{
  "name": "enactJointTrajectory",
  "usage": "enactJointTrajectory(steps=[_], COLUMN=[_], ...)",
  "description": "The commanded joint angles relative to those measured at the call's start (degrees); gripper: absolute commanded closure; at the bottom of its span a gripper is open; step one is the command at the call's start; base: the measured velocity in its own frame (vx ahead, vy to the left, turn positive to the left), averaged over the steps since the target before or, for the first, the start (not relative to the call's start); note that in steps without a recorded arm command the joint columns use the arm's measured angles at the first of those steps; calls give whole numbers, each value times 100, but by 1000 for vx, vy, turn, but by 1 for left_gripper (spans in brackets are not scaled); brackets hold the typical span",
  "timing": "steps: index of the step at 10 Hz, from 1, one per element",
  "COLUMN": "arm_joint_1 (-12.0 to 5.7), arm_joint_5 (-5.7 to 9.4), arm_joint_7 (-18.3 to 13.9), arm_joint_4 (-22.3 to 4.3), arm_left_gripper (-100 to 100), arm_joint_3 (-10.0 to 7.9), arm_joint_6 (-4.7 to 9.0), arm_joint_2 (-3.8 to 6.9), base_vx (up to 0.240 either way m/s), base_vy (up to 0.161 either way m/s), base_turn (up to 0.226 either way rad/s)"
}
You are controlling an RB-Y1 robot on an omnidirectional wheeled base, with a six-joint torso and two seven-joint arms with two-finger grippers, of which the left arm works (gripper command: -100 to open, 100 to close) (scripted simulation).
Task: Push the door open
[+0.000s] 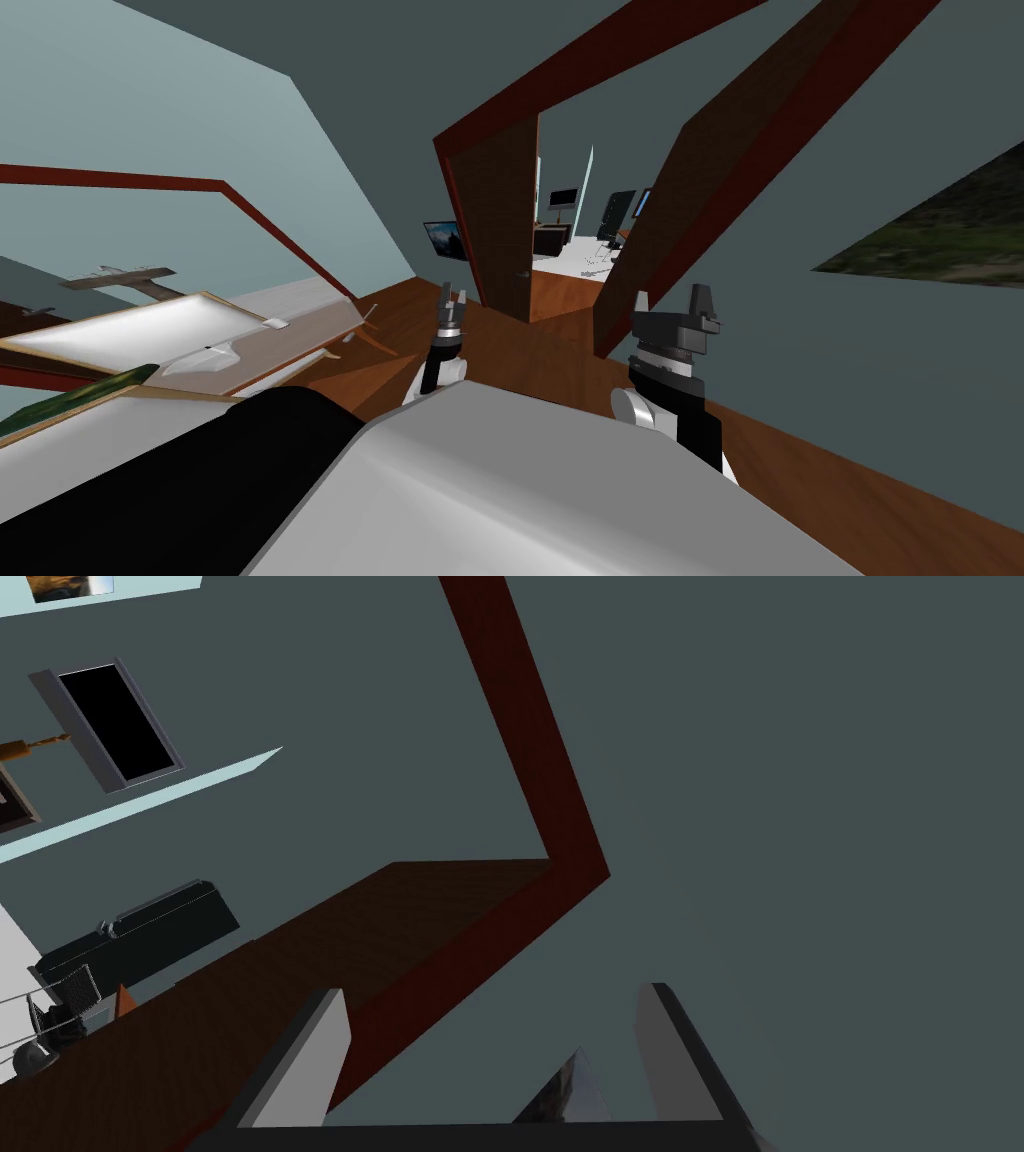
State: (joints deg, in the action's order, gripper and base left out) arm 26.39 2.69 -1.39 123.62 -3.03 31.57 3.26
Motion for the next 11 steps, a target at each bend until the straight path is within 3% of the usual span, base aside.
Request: enactJointTrajectory(steps=[1, 11], arm_joint_1=[-72, -620], arm_joint_5=[-17, -121], arm_joint_7=[-11, -118], arm_joint_4=[-179, -1523], arm_left_gripper=[-100, -100], arm_joint_3=[34, 264], arm_joint_6=[31, 249], arm_joint_2=[15, 122], base_vx=[87, 97], base_vy=[15, 15], base_turn=[-7, -5])
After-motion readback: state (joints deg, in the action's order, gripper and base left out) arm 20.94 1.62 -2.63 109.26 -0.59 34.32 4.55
